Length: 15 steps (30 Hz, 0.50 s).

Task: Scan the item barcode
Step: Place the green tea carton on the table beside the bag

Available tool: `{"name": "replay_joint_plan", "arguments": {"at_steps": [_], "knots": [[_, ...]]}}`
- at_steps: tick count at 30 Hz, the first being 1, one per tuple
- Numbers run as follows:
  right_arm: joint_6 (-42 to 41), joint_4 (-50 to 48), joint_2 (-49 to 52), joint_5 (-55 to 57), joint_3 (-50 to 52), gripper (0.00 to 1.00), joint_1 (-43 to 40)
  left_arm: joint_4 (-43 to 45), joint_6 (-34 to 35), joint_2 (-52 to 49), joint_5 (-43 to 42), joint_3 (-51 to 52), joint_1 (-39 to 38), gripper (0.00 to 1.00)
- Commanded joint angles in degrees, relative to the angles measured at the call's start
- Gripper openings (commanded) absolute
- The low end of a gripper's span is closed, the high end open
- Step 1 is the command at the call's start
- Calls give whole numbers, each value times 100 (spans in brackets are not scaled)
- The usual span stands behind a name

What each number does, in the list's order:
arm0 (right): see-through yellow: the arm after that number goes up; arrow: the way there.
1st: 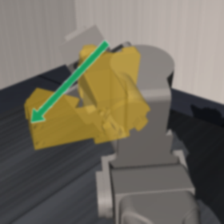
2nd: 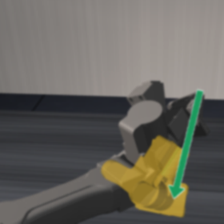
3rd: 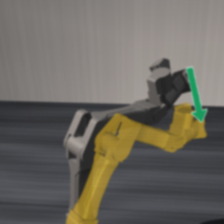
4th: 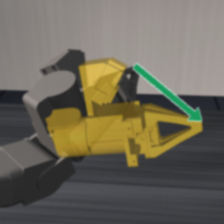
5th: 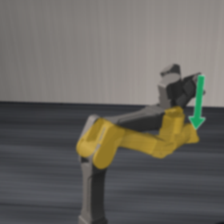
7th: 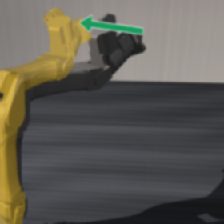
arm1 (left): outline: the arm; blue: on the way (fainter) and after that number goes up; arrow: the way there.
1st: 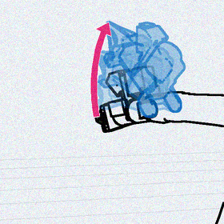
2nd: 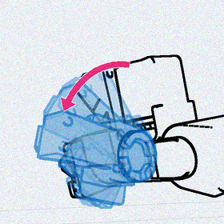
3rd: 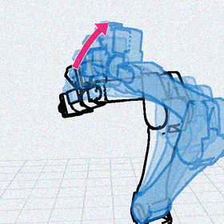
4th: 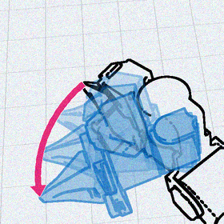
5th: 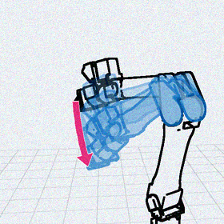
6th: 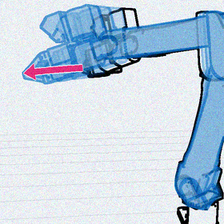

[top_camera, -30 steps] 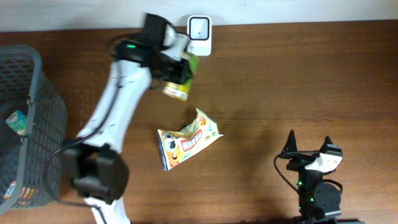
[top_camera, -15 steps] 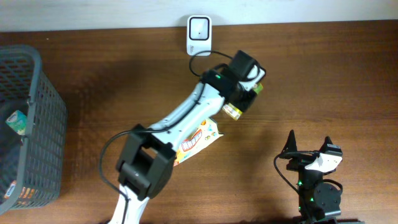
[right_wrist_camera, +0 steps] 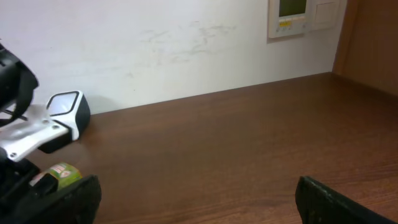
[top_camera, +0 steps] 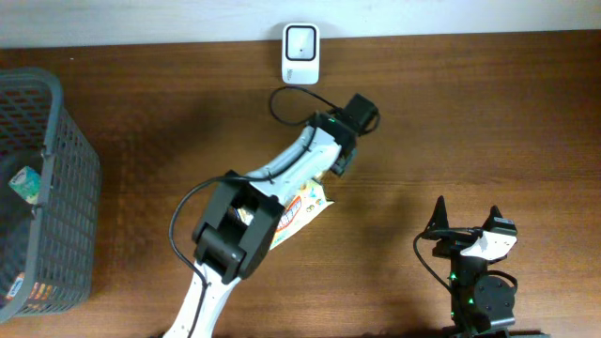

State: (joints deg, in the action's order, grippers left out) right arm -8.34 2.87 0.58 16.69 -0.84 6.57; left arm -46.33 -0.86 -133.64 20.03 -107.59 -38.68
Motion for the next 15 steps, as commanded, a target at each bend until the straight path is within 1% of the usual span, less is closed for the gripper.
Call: {"name": "replay_joint_plan", "arguments": {"at_steps": [1, 4, 6, 8, 10, 11, 13, 14, 15], "knots": [[33, -9, -39, 31, 52, 99, -22, -63, -103, 59, 354, -227, 140, 99], [33, -9, -39, 31, 52, 99, -22, -444, -175, 190, 262, -846, 151, 99], [33, -9, -39, 31, 52, 99, -22, -903, -173, 555, -258, -1725, 313, 99], [33, -9, -39, 31, 52, 99, -22, -1248, -170, 896, -745, -2354, 595, 99], [33, -9, -39, 31, 52, 99, -22, -1663, -168, 1250, -1032, -2798, 992, 99], [33, -9, -39, 31, 52, 99, -22, -1884, -168, 1484, -1040, -2929, 1268, 99], [33, -9, -39, 31, 52, 99, -22, -2151, -83, 1853, -1040, -2962, 1781, 99], [33, -9, -39, 31, 52, 99, -22, -2271, 92, 2024, -1038, -2962, 2057, 99], [33, -11, -39, 31, 52, 99, -22, -2437, 415, 2251, -1038, -2962, 2557, 99]]}}
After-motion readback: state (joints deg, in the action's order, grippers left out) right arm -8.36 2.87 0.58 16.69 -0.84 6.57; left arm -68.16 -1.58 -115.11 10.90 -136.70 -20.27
